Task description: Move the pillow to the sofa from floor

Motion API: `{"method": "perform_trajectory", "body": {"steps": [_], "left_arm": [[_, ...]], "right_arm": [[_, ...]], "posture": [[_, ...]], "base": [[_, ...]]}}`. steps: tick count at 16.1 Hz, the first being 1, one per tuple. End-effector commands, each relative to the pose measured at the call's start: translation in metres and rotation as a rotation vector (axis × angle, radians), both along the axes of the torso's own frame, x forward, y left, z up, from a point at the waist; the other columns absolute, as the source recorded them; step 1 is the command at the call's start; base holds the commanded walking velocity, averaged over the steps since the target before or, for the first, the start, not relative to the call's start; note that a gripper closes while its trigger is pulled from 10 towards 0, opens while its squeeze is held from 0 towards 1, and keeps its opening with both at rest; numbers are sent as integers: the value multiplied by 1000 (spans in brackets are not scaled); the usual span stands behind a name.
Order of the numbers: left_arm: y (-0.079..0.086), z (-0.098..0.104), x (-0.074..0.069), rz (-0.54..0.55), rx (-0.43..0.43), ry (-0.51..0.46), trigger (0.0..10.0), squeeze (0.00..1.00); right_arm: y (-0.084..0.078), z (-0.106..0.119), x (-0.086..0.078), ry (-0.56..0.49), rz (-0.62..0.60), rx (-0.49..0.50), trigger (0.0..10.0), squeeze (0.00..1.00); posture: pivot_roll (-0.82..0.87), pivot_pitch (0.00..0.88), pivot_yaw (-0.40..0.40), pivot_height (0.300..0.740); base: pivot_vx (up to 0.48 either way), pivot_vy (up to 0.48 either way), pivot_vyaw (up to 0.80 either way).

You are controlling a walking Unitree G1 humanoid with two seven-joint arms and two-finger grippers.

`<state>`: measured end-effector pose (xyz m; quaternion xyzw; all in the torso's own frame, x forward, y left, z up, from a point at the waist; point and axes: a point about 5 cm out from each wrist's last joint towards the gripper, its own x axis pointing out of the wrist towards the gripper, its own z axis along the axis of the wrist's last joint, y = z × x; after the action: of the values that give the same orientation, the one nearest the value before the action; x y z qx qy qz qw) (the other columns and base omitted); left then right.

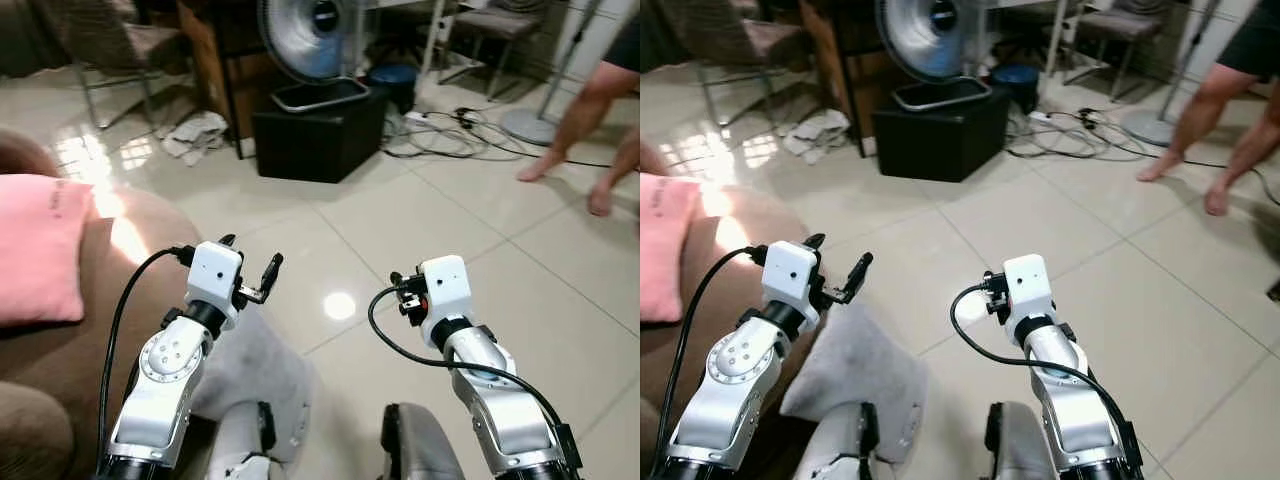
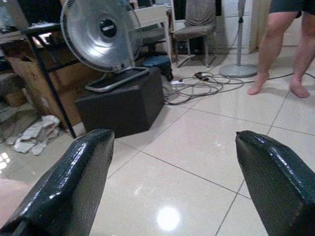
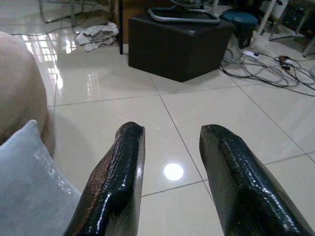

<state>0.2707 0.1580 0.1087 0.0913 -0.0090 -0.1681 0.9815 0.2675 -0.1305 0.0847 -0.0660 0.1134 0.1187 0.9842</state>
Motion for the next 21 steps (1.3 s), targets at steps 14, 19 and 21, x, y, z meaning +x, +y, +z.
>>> {"method": "perform_trajectory", "body": {"steps": [14,19,21], "left_arm": [[-3,0,-1,-41,33,-2,10000,0],[-1,-2,0,-35,44,13,10000,0],[3,-4,3,1,58,22,10000,0]], "right_arm": [[-5,0,-2,1,-33,7,10000,0],[-7,-2,-1,9,-54,14,10000,0],[-7,-2,-1,11,-54,9,10000,0]], "posture": [[11,0,16,532],[13,0,18,532],[12,0,18,532]], "base": [[0,0,0],[0,-256,0],[0,0,0]]}}
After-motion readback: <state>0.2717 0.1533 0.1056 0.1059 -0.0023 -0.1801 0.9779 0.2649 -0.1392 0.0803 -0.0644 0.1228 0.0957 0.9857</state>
